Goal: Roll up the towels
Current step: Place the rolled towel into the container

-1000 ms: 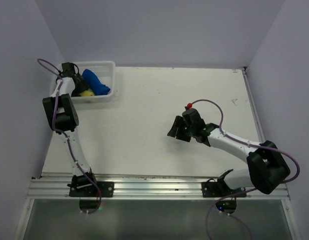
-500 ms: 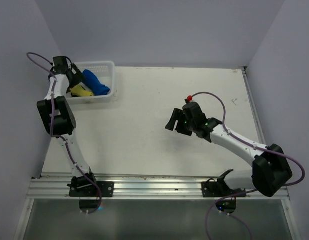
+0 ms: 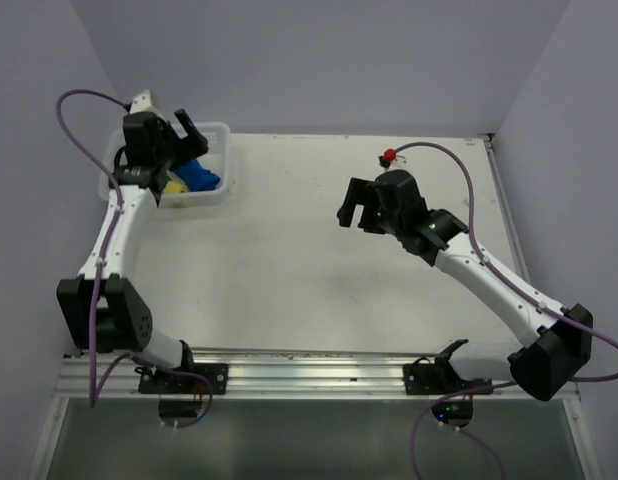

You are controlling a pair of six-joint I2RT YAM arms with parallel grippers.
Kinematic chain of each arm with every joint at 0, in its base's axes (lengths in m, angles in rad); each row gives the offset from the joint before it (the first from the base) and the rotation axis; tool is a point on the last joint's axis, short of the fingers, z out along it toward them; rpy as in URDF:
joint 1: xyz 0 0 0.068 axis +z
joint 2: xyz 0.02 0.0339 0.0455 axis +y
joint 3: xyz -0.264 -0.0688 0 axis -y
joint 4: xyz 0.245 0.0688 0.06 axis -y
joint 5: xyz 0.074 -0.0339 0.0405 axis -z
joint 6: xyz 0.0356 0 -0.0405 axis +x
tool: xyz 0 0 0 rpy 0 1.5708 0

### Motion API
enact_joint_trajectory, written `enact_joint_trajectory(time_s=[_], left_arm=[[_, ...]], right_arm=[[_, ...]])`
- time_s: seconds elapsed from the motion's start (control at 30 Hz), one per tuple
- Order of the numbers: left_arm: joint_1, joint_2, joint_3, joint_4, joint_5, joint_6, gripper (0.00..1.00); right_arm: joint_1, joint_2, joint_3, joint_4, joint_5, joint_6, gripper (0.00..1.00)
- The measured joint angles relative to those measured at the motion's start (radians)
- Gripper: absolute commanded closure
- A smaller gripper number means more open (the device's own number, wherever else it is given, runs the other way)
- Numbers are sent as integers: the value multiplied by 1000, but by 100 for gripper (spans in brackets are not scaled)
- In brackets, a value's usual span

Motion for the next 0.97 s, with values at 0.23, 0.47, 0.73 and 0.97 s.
enact_joint_trajectory(time_s=[0.23, 0.47, 0.73, 0.97], left_arm=[[-258, -500, -441, 93, 2, 45, 0], [-287, -731, -660, 112, -33, 100, 0], [-298, -655, -670, 108, -39, 132, 0], [-298, -654, -670, 109, -39, 139, 0]], right_arm=[[-1, -130, -16, -76, 108, -54, 1], [-5, -240, -67, -161, 216, -77, 1], [-6, -314, -170, -215, 335, -70, 1], [-5, -277, -217, -193, 337, -73, 1]])
